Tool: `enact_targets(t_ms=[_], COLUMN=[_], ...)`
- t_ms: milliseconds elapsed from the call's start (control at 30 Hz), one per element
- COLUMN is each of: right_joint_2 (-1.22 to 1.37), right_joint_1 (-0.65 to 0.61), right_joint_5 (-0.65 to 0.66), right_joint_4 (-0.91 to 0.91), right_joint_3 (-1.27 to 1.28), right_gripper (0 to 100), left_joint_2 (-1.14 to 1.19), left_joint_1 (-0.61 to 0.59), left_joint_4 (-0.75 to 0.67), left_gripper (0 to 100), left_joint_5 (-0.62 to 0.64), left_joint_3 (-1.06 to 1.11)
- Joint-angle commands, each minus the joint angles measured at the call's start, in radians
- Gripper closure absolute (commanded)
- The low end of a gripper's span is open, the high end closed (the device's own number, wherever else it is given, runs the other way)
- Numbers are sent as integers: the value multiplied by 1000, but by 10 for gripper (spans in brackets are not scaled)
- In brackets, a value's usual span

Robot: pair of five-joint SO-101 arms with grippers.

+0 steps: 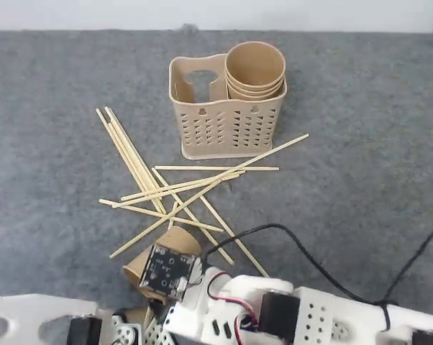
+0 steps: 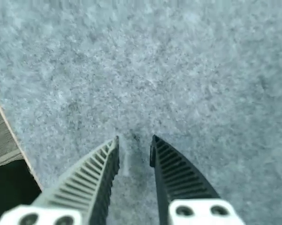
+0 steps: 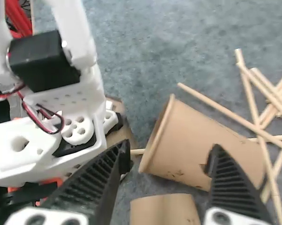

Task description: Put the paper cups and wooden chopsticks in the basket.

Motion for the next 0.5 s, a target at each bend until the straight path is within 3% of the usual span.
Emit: enact_targets(t_ms=[0, 200, 467], right_joint_2=[-10, 39, 366], right_joint_1=[-22, -19, 79], right_joint_5=[-11, -12, -12], right_joint_4=[-113, -291, -490], right_joint_3=[44, 95, 91], right_gripper=[667, 657, 657], left_joint_2=[-17, -14, -15], left_joint_1=[6, 25, 43], left_joint_4=[35, 35, 35], left_gripper=[893, 895, 934], left_joint_5=[-3, -3, -2], left_joint_3=[-47, -41, -41])
